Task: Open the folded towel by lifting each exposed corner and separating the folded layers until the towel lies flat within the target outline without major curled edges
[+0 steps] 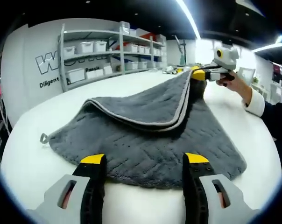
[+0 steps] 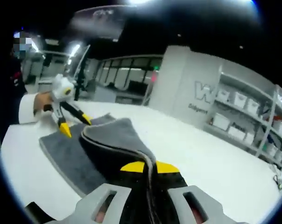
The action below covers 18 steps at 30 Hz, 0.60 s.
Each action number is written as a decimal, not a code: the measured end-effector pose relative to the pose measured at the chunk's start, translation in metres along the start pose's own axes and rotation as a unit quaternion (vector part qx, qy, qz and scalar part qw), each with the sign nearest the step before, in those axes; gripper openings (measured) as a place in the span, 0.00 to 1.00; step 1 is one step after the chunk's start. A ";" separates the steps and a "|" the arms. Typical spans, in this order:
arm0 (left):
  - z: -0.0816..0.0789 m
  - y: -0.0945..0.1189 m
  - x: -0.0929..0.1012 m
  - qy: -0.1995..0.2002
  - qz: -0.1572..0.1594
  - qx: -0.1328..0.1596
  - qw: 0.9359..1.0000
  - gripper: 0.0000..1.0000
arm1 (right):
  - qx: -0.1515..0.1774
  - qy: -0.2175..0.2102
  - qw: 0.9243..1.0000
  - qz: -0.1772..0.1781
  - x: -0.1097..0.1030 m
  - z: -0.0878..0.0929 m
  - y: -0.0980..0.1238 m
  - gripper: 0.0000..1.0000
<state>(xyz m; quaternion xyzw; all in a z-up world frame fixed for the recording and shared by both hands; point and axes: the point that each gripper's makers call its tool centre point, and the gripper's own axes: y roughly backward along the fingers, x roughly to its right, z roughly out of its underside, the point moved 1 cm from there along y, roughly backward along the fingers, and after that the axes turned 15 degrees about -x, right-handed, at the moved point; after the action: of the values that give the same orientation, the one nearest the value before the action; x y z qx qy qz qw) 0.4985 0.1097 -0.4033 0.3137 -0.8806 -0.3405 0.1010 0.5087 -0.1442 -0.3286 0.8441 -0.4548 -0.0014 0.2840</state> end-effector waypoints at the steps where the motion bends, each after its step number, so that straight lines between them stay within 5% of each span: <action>1: 0.000 0.000 -0.001 0.002 -0.002 -0.001 1.000 0.66 | -0.011 -0.016 1.000 -0.002 0.002 0.005 -0.001 0.00; 12: 0.001 0.000 -0.004 0.008 -0.005 -0.002 1.000 0.65 | -0.059 -0.099 0.993 0.017 0.026 0.041 -0.009 0.00; 18: 0.001 0.001 -0.006 0.008 -0.013 -0.004 1.000 0.61 | -0.058 -0.116 0.991 0.015 0.033 0.048 -0.004 0.01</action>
<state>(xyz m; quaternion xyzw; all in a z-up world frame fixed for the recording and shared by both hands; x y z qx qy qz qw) 0.5022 0.1142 -0.4029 0.3270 -0.8745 -0.3426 0.1047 0.5184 -0.1908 -0.3623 0.8132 -0.4966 -0.1211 0.2782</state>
